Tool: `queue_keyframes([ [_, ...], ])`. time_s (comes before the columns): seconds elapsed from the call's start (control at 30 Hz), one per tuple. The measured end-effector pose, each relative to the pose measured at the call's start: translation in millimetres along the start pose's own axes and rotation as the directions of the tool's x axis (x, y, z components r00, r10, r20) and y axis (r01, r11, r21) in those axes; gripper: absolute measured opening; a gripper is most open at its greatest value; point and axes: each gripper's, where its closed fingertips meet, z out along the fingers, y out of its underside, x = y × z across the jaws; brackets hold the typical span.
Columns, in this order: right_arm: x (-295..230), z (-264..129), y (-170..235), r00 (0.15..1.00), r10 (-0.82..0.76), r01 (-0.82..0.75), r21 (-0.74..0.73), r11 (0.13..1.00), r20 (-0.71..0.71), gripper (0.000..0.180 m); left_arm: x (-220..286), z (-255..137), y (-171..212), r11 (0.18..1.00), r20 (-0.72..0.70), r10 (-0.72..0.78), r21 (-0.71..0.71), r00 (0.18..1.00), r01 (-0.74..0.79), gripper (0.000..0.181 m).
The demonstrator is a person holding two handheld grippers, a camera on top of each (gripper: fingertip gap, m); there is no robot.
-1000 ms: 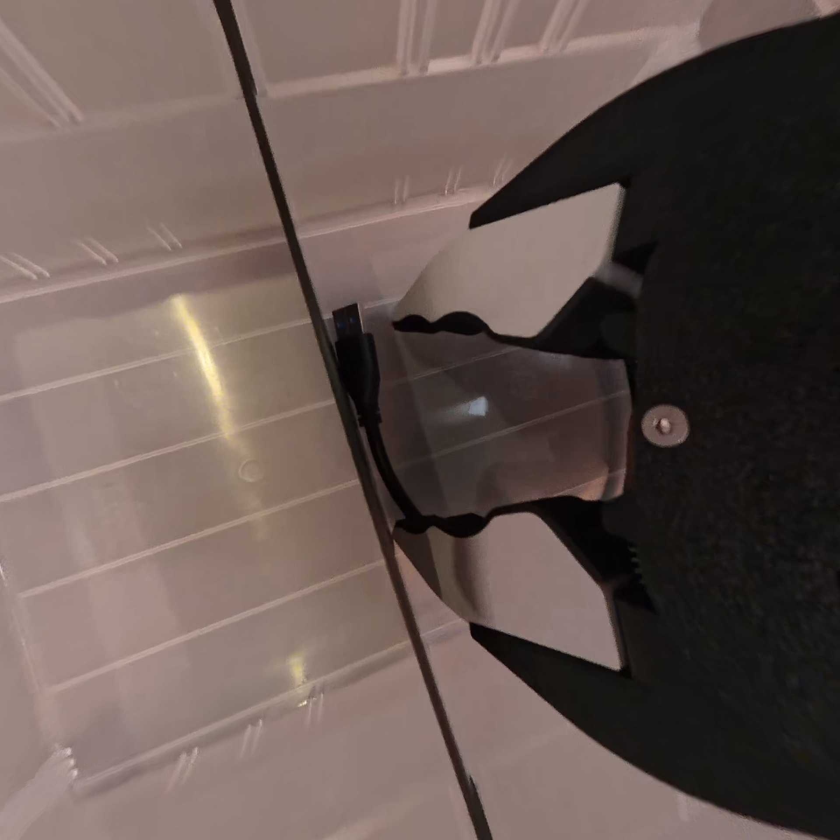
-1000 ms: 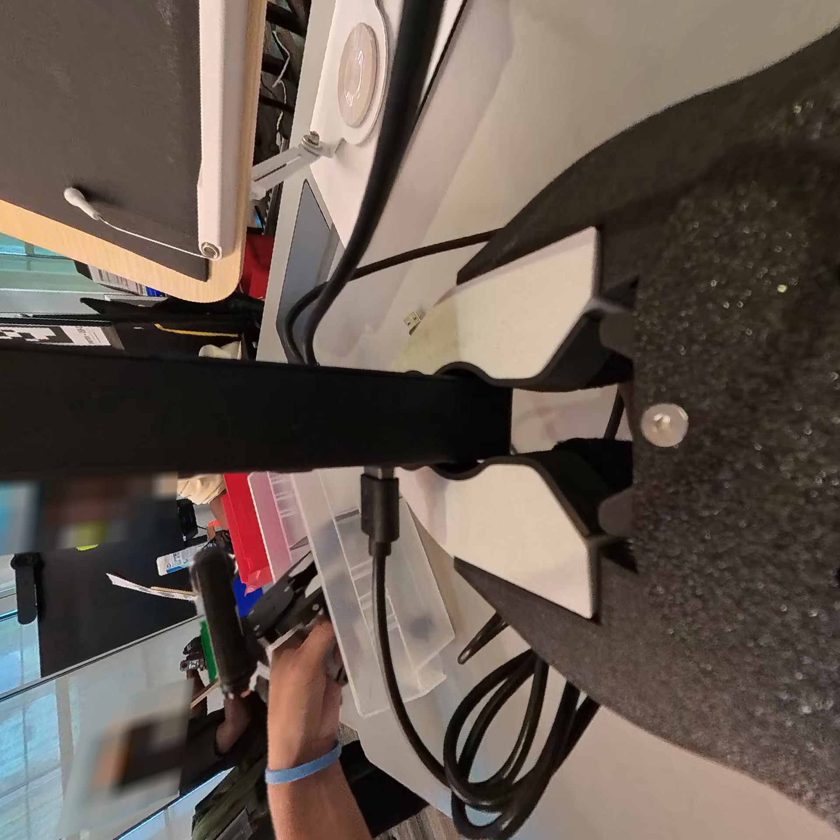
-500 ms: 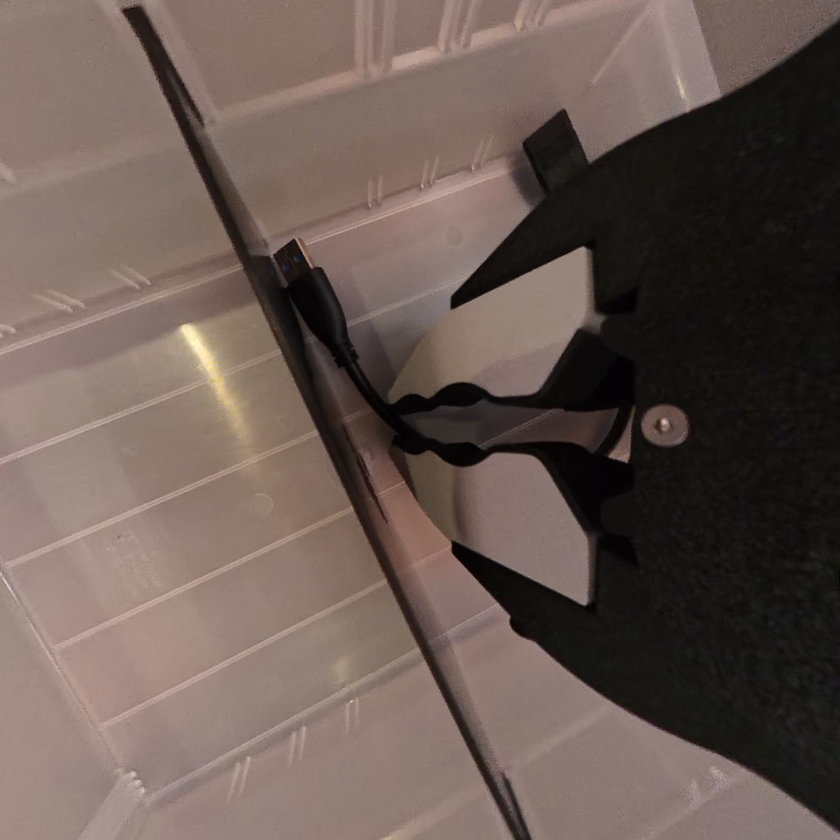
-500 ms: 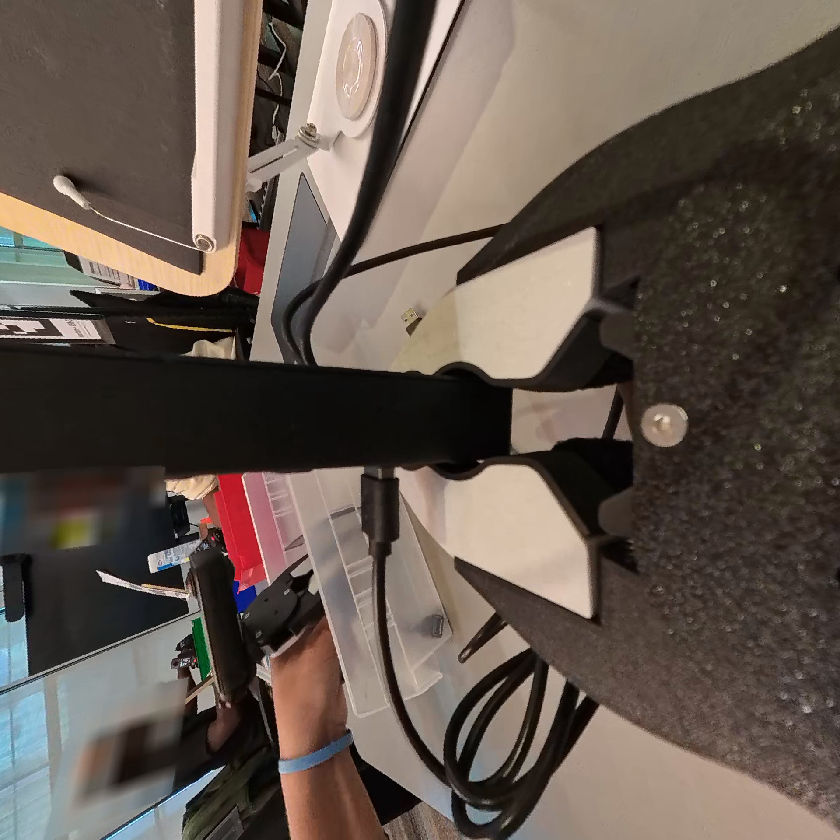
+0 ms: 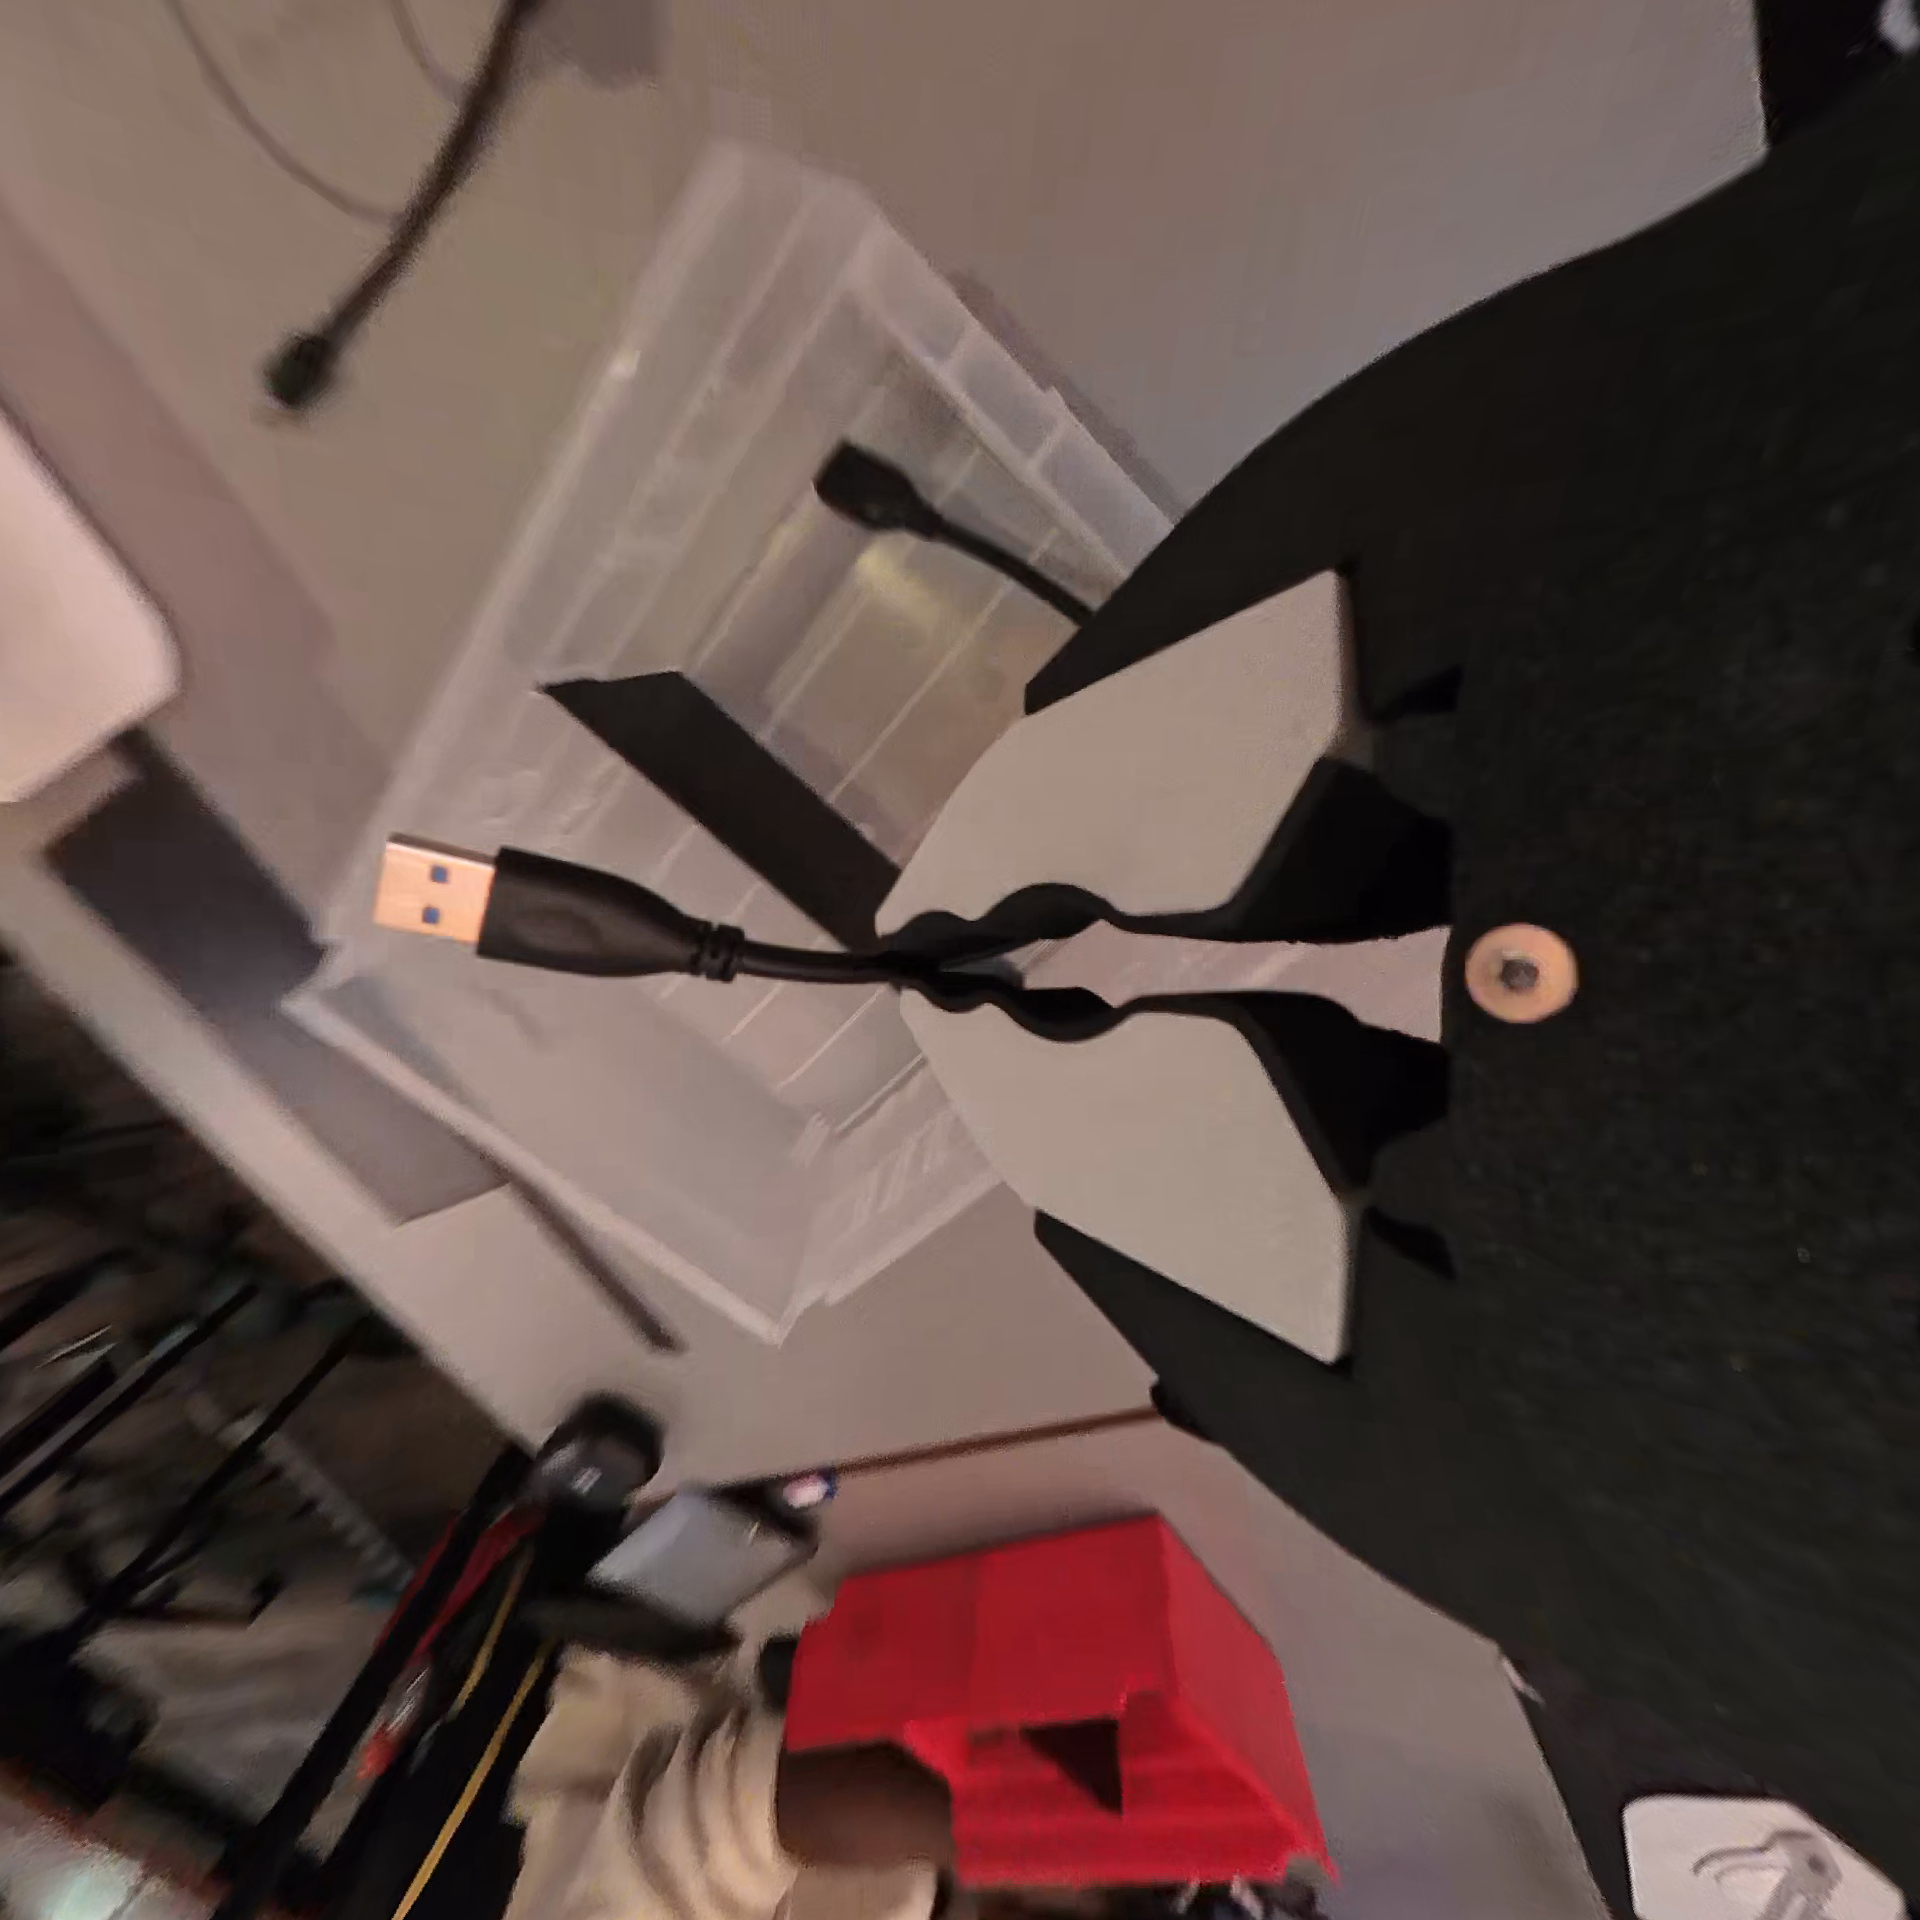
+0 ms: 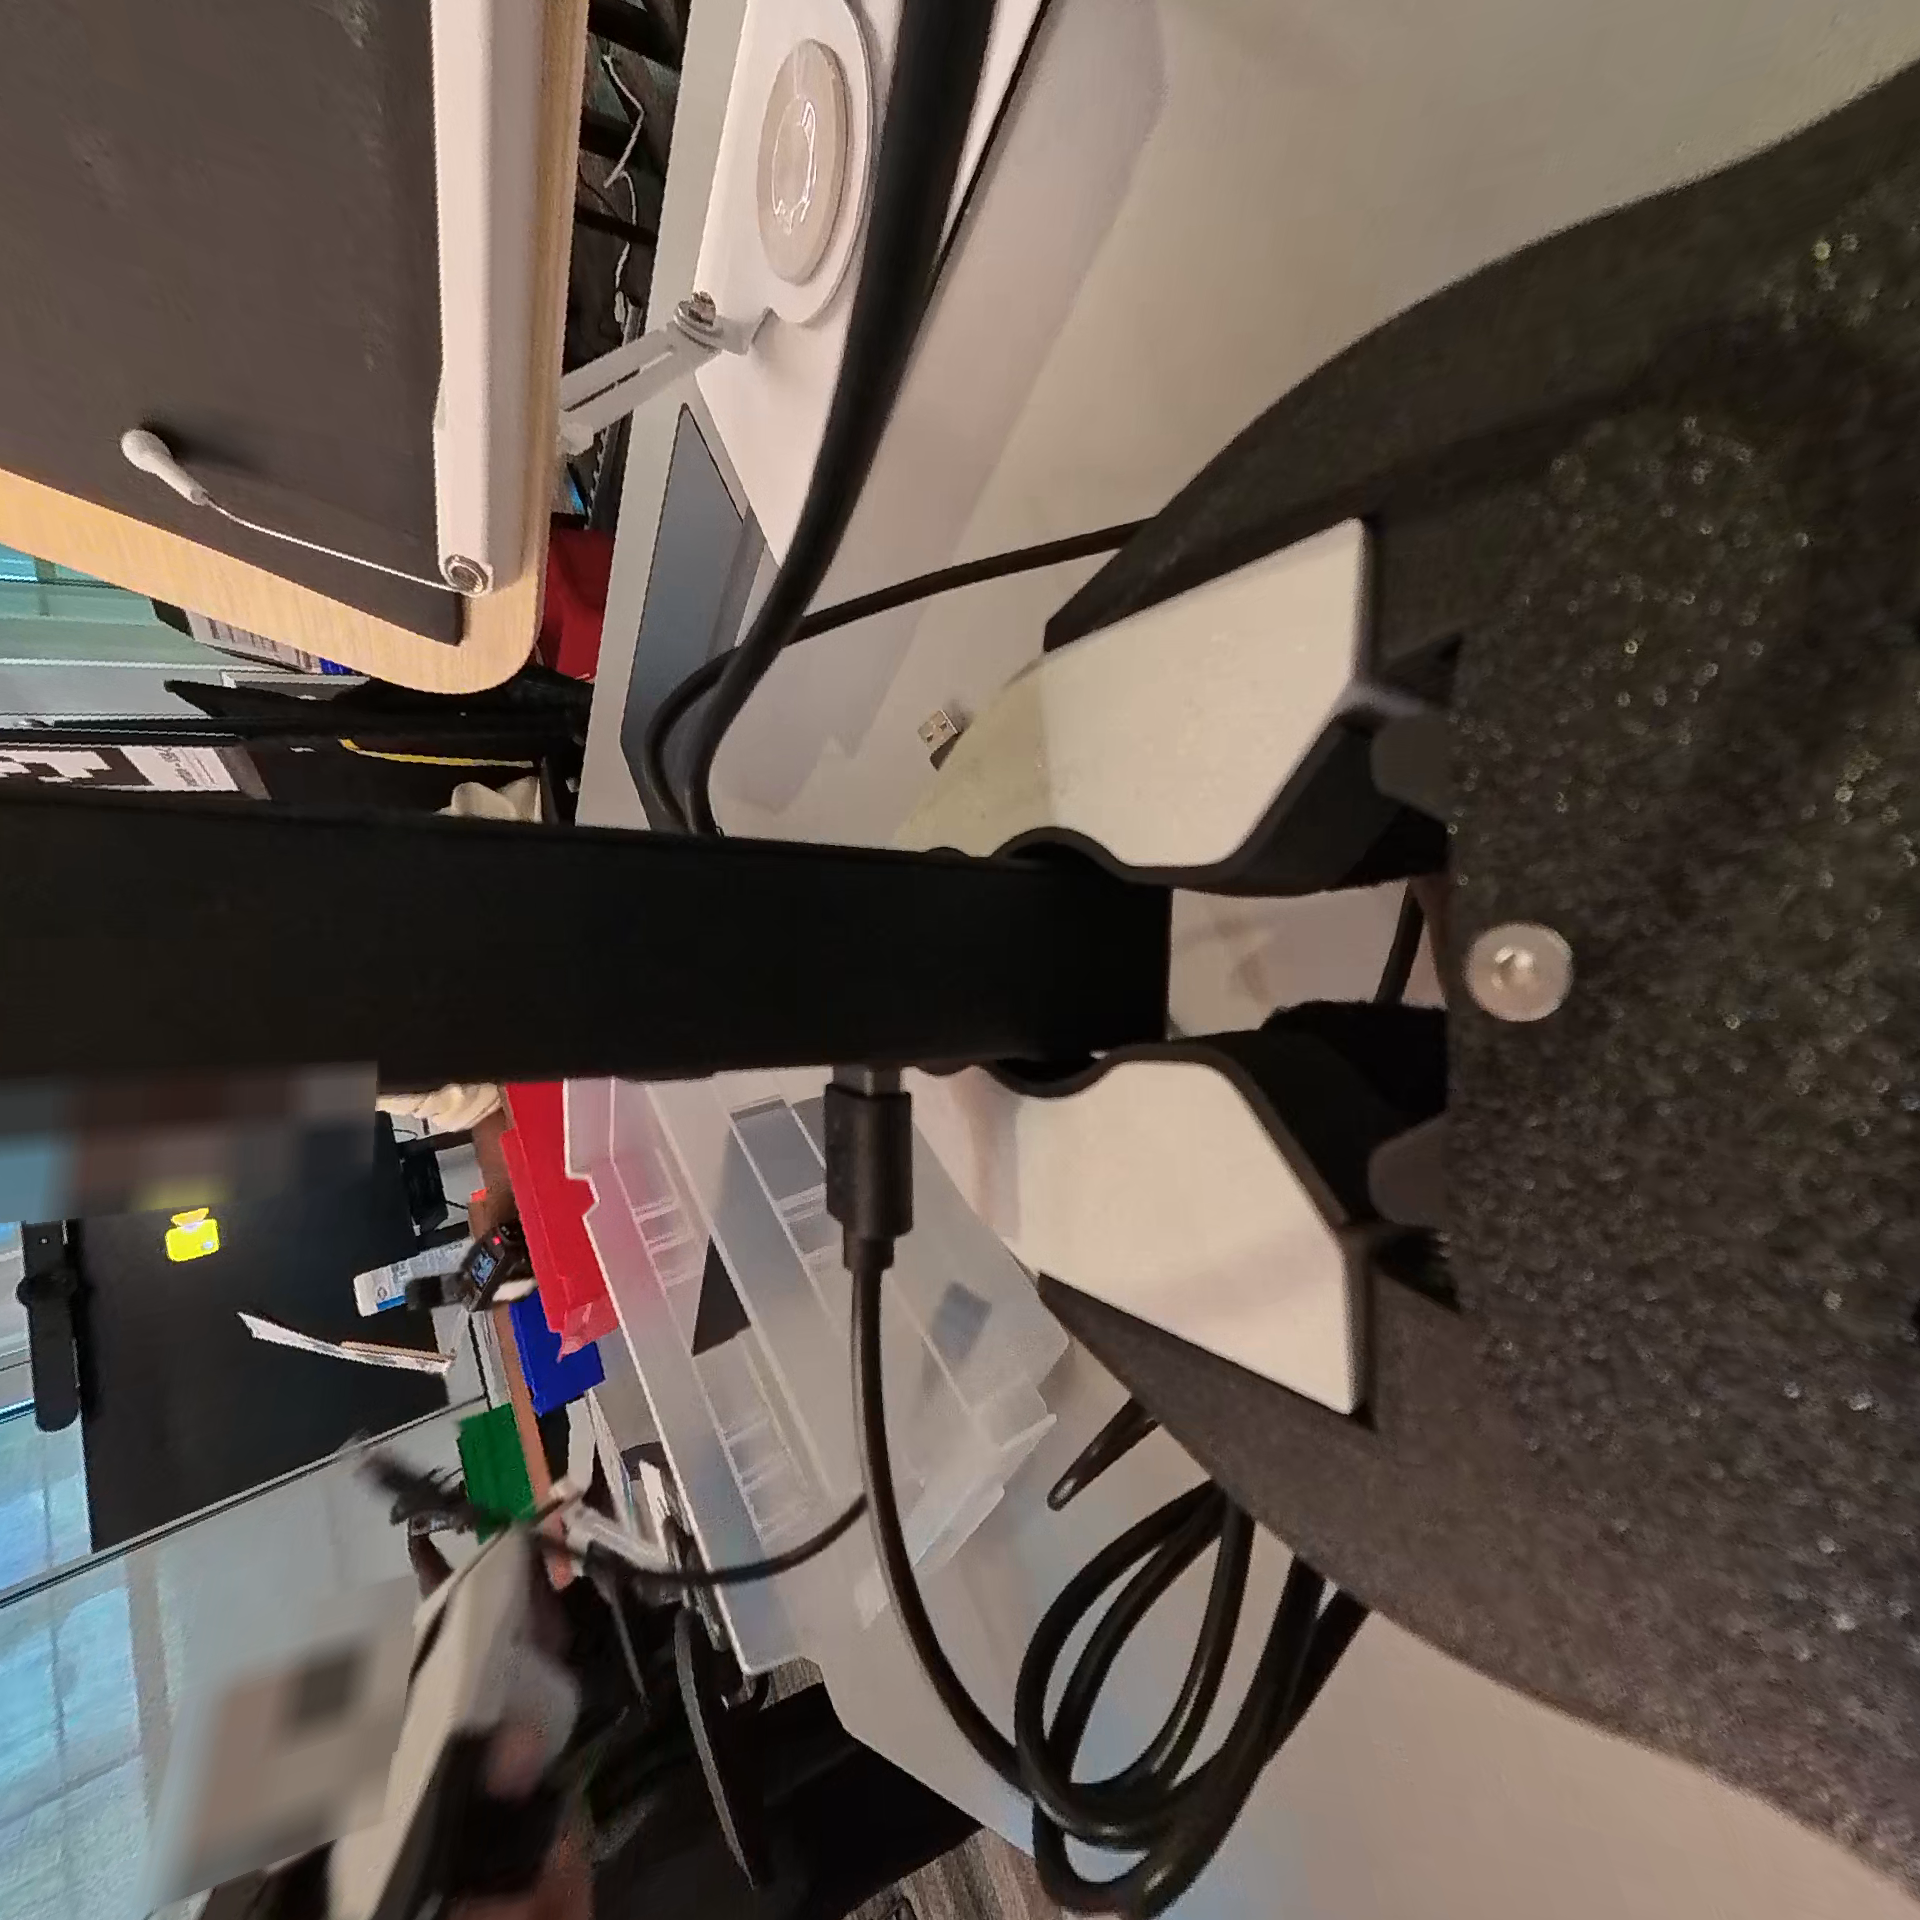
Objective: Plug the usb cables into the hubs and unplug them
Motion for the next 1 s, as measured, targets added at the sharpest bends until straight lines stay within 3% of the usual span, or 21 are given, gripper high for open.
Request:
queue_keyframes([
  [0.13,0,0,0,1.000,0.000,0.000,0.003,1.000,-0.003,0.026,2,-67,-47,0.983,0.062,0.024,0.181,0.998,-0.035,0.003],
  [0.33,2,-1,-1,1.000,0.009,-0.009,0.011,1.000,-0.006,0.026,62,-125,-92,0.938,-0.060,0.109,0.337,0.992,-0.082,0.003],
  [0.47,2,-2,-2,1.000,0.014,-0.014,0.015,1.000,-0.006,0.026,117,-118,-88,0.939,-0.221,0.120,0.341,0.968,-0.039,0.003],
  [0.63,1,-2,-1,1.000,0.007,-0.007,0.012,1.000,-0.004,0.027,165,-62,-47,0.976,-0.328,0.045,0.217,0.943,0.030,0.003],
  [0.8,1,-2,-1,1.000,0.007,-0.007,0.011,1.000,-0.004,0.027,151,-52,-46,0.974,-0.159,0.039,0.228,0.987,-0.002,0.003],
  [0.93,1,-1,-1,1.000,0.005,-0.005,0.009,1.000,-0.004,0.027,167,-65,-61,0.955,-0.223,0.024,0.292,0.975,0.044,0.004],
  [1.0,1,-1,-1,1.000,0.003,-0.003,0.008,1.000,-0.005,0.027,160,-71,-63,0.942,-0.143,-0.003,0.333,0.990,0.051,0.003],
])
